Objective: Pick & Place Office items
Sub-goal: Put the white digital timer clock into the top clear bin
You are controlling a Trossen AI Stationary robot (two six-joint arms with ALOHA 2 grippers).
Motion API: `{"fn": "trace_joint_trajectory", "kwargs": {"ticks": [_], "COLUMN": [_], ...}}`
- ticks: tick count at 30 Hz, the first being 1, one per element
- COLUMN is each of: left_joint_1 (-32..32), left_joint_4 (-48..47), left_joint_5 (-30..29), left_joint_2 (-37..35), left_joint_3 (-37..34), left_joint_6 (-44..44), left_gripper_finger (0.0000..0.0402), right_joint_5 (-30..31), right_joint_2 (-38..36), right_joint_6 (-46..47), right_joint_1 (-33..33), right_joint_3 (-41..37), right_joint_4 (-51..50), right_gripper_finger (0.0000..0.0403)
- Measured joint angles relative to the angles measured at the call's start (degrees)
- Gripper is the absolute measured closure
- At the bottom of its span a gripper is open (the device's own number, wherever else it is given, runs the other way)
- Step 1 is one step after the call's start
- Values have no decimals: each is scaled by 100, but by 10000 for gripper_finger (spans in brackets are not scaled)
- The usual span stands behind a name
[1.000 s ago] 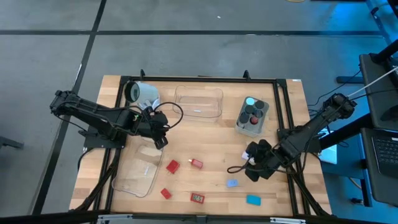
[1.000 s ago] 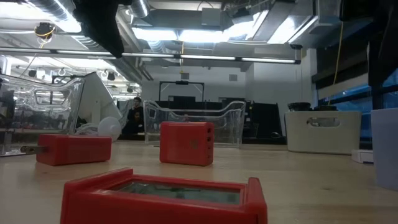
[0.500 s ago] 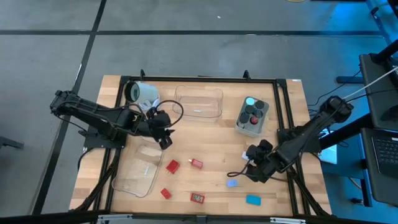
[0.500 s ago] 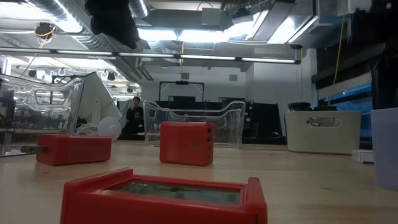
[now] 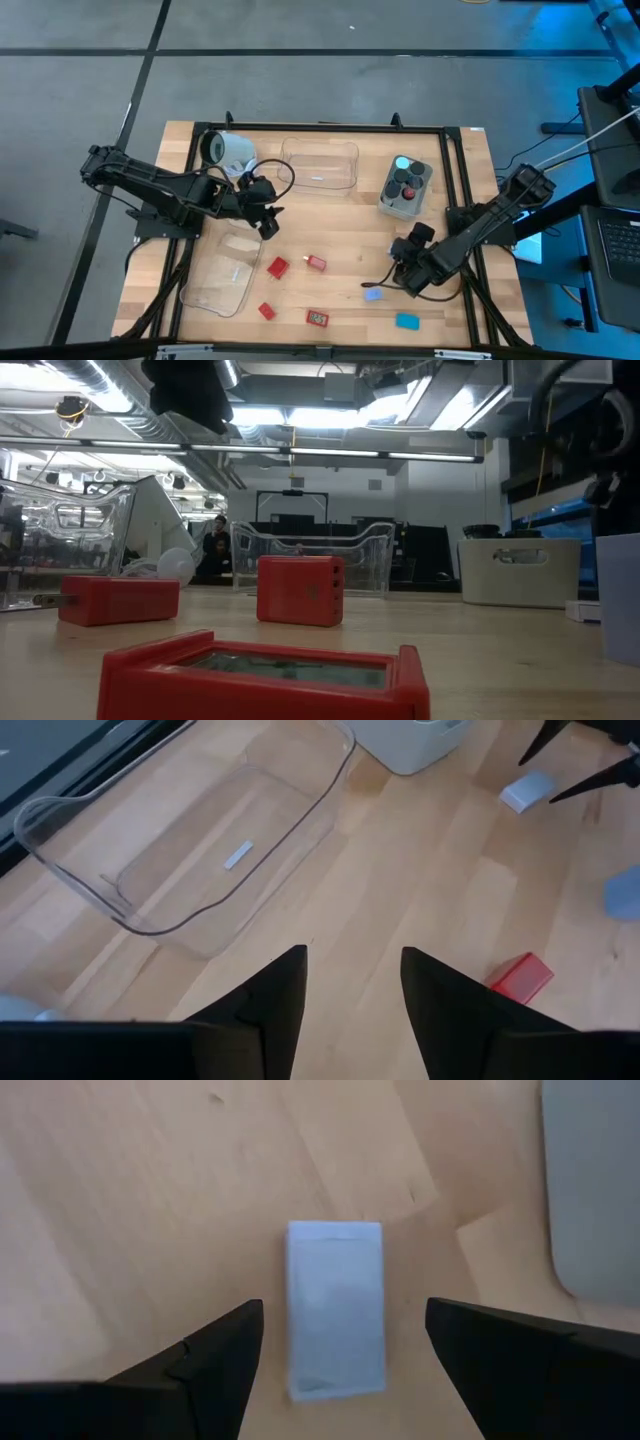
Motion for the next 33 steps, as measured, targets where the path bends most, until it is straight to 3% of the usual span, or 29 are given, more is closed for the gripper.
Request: {"fn": "trace_joint_trajectory", "kwargs": {"ticks": [16, 20, 27, 33], "left_joint_1": [0, 0, 0, 0], "left_joint_4": [-2, -3, -2, -2], "left_joint_5": [-44, -46, -46, -46], "left_joint_2": [2, 2, 2, 2], "left_joint_3": [0, 0, 0, 0], "left_joint_6": [1, 1, 1, 1], "left_gripper_finger": [245, 243, 246, 247], "right_joint_5": [-220, -234, -252, -231], "right_joint_2": [432, 434, 441, 355], "right_joint_6": [-126, -57, -35, 69], "right_joint_1": [-366, -366, -366, -331], "right_joint_3": [16, 11, 8, 12], "right_joint_4": [41, 139, 182, 193], "right_gripper_finger": [128, 161, 261, 261]}}
